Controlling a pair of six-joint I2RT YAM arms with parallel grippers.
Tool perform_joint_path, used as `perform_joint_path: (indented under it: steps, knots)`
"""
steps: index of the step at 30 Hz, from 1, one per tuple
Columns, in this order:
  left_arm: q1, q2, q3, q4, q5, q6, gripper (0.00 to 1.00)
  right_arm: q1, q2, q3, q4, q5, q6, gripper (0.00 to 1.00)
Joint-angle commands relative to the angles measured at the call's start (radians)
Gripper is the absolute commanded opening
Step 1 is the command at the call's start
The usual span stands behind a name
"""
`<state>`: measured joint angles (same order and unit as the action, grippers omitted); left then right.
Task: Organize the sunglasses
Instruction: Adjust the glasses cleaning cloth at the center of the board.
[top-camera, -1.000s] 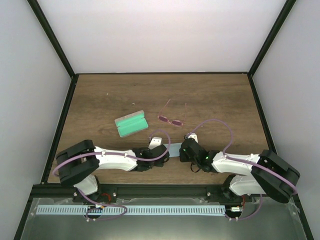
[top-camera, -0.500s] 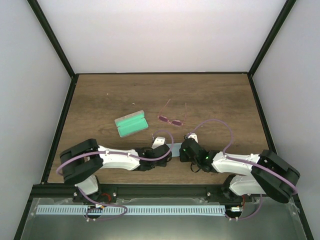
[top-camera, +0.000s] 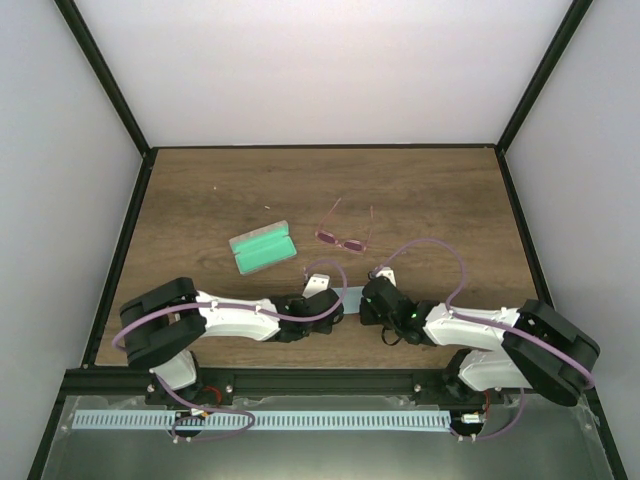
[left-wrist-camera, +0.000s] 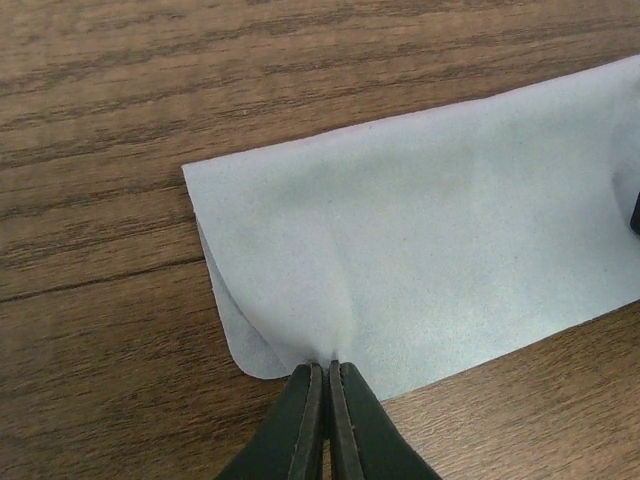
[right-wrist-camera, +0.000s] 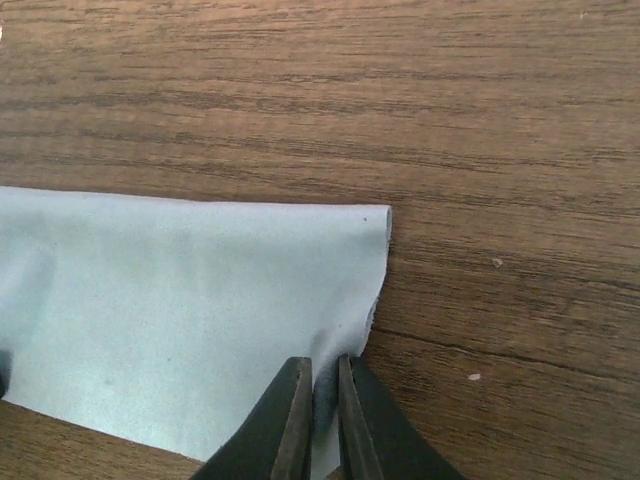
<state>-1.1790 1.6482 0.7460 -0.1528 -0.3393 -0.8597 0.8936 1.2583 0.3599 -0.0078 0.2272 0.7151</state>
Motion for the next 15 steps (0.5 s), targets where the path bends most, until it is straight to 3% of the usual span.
perform_joint_path:
  steps: [1,6,9,15]
  knots:
    - [-0.007,-0.008,0.007,-0.008,-0.022,0.000,0.05,0.006,-0.012,0.010,-0.005,0.005,-0.002,0.08]
    - [-0.007,-0.023,0.003,-0.012,-0.033,-0.004,0.04,0.005,-0.019,0.017,-0.011,0.008,-0.003,0.06]
    - [-0.007,-0.029,0.006,-0.022,-0.043,-0.008,0.07,0.005,-0.021,0.020,-0.018,0.006,-0.003,0.19]
    - [-0.006,-0.025,0.006,-0.021,-0.046,-0.008,0.09,0.007,-0.038,0.006,-0.024,-0.010,0.006,0.29]
